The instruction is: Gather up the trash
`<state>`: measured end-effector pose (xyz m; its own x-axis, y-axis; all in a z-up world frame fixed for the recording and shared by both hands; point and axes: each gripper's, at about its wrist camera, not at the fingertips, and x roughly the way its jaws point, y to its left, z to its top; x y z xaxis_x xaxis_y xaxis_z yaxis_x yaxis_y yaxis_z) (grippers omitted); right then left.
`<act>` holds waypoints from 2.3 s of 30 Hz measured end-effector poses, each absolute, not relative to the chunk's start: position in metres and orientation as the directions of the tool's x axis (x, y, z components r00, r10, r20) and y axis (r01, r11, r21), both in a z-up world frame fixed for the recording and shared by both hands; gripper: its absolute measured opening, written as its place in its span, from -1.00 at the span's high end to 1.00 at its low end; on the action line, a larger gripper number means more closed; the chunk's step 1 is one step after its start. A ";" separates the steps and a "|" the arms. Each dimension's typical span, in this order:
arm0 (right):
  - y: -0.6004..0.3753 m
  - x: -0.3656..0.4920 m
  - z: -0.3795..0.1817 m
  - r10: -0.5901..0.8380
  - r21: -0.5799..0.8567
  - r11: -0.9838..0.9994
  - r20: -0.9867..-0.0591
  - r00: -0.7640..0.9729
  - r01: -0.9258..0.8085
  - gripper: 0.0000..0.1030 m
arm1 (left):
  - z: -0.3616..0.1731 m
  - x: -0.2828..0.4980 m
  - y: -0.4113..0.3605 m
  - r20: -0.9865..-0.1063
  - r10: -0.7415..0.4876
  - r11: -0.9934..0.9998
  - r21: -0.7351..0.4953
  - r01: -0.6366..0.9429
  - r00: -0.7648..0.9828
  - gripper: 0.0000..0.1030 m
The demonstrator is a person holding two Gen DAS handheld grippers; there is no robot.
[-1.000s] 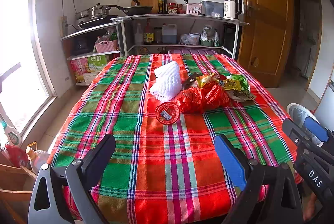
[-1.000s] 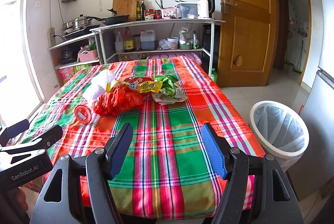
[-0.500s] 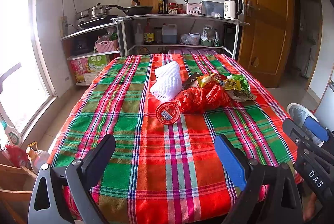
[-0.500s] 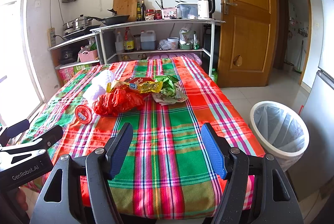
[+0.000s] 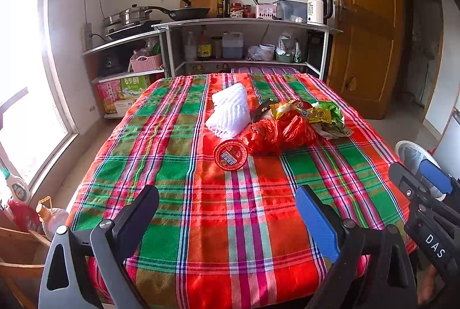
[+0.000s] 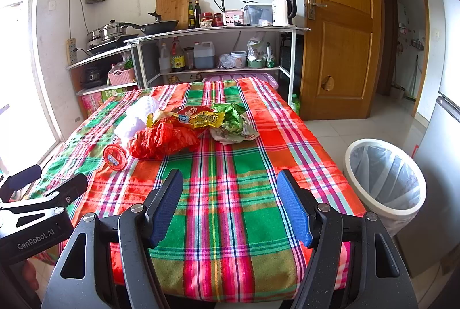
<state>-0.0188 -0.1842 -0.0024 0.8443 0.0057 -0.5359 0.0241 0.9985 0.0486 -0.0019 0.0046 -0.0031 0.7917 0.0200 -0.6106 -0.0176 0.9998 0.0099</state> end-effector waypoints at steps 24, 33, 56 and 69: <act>-0.171 0.039 -0.025 0.131 0.135 0.989 -0.610 0.782 -0.060 -0.32 | -0.022 0.048 0.041 -0.675 -0.095 0.995 -0.091 0.045 0.732 -0.88; -0.158 0.087 -0.031 0.240 0.201 0.969 -0.625 0.743 -0.144 -0.33 | -0.029 0.091 0.065 -0.680 -0.149 0.987 -0.141 0.071 0.718 -0.88; -0.145 0.172 -0.047 0.417 0.325 0.909 -0.678 0.606 -0.262 -0.33 | -0.044 0.122 0.061 -0.722 -0.187 0.982 -0.146 0.117 0.666 -0.88; -0.161 0.165 -0.045 0.426 0.363 0.901 -0.648 0.632 -0.235 0.62 | -0.048 0.127 0.048 -0.737 -0.193 0.981 -0.135 0.139 0.648 -0.88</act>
